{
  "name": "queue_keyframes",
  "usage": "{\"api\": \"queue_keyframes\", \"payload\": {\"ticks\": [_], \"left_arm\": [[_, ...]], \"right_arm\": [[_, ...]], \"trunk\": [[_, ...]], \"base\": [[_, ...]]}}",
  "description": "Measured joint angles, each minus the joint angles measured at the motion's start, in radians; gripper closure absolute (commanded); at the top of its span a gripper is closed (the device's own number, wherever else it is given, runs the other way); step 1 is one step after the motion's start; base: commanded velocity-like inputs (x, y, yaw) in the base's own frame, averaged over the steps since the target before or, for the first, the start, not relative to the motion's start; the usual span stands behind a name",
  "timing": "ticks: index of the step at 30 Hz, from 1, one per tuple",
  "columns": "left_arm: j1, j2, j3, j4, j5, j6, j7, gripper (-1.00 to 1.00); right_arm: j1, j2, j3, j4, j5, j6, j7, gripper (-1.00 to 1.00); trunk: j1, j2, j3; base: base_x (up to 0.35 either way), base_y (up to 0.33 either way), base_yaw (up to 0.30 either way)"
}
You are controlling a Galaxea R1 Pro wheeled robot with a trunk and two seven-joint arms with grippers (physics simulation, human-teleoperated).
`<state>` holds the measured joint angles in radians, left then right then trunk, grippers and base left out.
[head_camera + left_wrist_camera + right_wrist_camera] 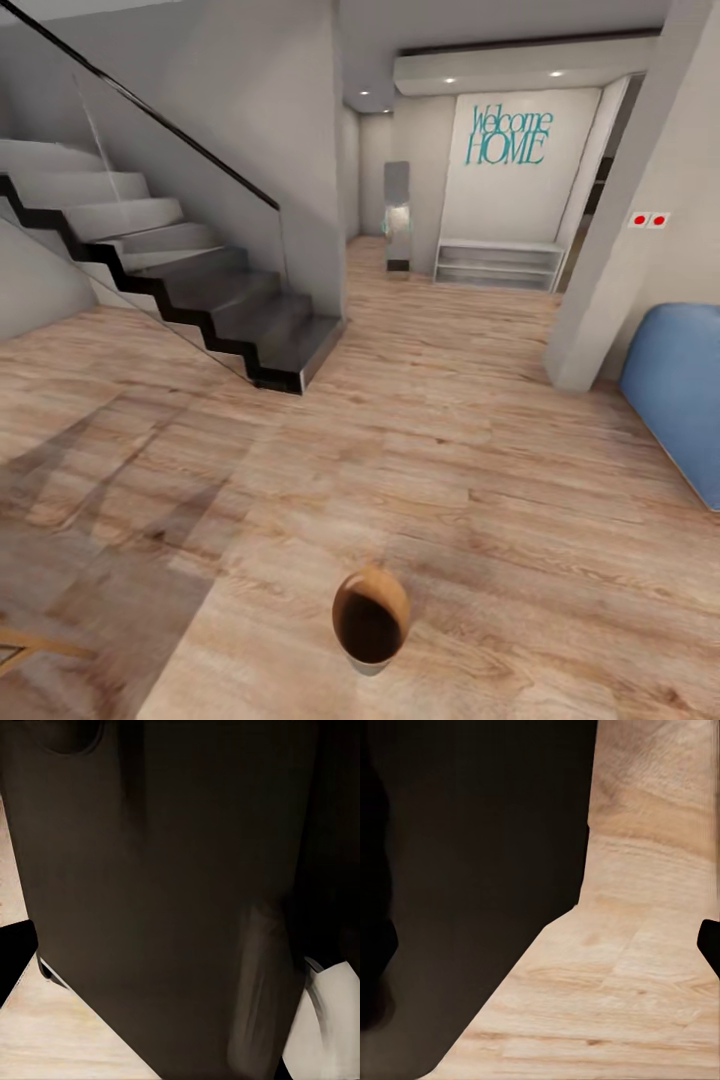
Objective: Put the three can of soda from the living room inside the tash can in the kitchen.
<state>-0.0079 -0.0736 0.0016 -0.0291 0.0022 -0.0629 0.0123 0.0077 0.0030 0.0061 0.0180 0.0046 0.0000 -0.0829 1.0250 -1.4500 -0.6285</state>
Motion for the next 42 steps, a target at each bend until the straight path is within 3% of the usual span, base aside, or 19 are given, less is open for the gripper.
{"api": "queue_keyframes", "payload": {"ticks": [26, 42], "left_arm": [[0.0, 0.0, -0.001, -0.001, -0.001, 0.0, 0.0, -1.0], [0.0, 0.0, -0.003, -0.002, -0.002, -0.003, 0.0, -1.0]], "right_arm": [[0.0, 0.002, 0.002, 0.022, 0.002, -0.001, -0.001, -1.0], [0.0, 0.002, 0.002, 0.022, 0.002, 0.0, -0.001, -1.0]], "trunk": [[0.0, 0.0, 0.025], [0.0, 0.0, 0.034]], "base": [[0.244, -0.042, -0.024], [0.049, -0.071, -0.069]]}}
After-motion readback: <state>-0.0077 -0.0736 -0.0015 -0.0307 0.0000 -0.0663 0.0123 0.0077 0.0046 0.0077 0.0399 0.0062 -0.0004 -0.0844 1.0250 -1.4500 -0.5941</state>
